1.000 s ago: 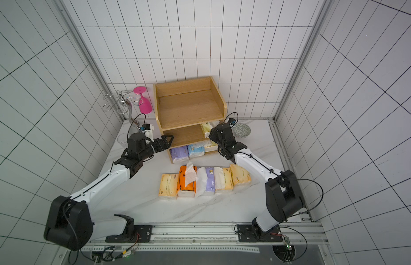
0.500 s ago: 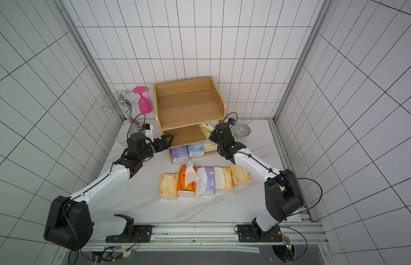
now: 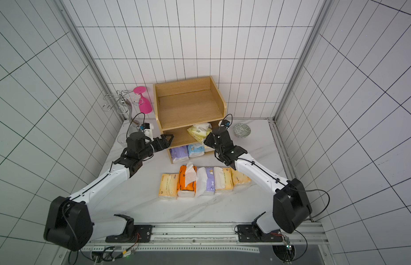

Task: Remove the tissue boxes from the shelf
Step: Pick up a box of tissues from the shelf.

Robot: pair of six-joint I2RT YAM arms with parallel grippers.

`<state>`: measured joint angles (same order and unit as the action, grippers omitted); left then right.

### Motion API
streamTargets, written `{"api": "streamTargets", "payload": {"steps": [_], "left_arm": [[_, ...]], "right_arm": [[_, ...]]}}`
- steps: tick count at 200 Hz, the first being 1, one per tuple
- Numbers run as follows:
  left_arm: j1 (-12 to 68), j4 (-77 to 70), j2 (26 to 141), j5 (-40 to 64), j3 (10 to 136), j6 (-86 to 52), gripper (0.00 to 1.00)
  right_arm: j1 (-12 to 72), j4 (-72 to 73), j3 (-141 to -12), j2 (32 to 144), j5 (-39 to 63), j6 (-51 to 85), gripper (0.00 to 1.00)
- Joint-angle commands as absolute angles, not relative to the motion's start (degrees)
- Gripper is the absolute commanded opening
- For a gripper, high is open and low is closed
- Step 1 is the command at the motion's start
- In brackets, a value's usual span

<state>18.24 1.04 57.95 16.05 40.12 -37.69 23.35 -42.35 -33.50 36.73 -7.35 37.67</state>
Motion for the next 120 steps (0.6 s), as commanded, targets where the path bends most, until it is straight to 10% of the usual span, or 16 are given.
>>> {"api": "streamTargets", "payload": {"steps": [1,29,45,65,120], "left_arm": [[18.45,-0.52,58.16,15.27,40.34,-37.01,0.95],[18.46,-0.72,59.01,15.85,40.70,-36.82,0.95],[18.44,-0.99,59.57,16.08,40.87,-36.76,0.95],[18.39,-1.23,60.03,16.39,41.11,-36.80,0.95],[18.45,-0.48,59.60,17.06,41.32,-35.82,0.95]], "right_arm": [[21.66,-38.01,-29.49,37.78,-2.25,37.43,0.00],[20.33,-37.28,-27.35,36.76,-2.48,39.36,0.02],[19.65,-39.07,-27.07,35.68,-4.30,41.36,0.47],[18.23,-41.78,-28.11,34.89,-6.55,43.04,0.67],[6.57,-39.57,-34.94,44.37,0.22,34.47,0.72]]}}
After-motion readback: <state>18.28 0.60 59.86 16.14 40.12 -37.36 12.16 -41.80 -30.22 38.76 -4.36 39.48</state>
